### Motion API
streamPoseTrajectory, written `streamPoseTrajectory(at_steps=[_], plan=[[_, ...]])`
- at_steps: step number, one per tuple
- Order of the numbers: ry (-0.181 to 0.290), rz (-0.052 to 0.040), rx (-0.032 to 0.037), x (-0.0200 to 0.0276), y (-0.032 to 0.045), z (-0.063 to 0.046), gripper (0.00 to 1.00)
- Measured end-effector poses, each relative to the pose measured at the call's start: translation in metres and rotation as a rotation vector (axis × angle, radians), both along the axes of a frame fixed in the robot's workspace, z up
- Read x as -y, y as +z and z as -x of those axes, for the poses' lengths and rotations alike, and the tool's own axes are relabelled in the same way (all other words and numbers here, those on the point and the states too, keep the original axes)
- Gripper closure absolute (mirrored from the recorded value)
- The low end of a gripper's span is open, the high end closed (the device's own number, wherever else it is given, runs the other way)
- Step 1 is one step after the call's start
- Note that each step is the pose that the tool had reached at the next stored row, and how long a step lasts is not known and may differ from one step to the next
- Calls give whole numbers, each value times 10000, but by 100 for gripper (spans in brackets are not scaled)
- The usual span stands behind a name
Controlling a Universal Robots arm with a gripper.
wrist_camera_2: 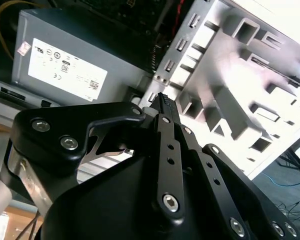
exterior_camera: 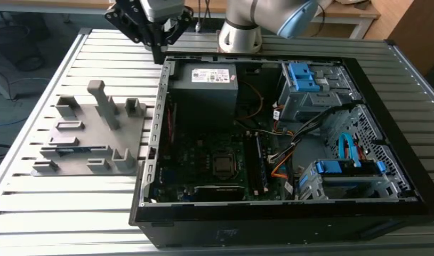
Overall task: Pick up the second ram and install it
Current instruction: 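Reach for the second ram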
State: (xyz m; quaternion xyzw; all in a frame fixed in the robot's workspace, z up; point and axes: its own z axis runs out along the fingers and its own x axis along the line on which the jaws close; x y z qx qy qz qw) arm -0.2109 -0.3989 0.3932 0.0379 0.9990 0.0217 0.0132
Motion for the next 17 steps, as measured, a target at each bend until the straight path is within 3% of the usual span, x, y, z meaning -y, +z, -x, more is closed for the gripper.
streamPoseTrajectory(at_steps=[17], plan=[[0,-1,1,11,-2,428,90]])
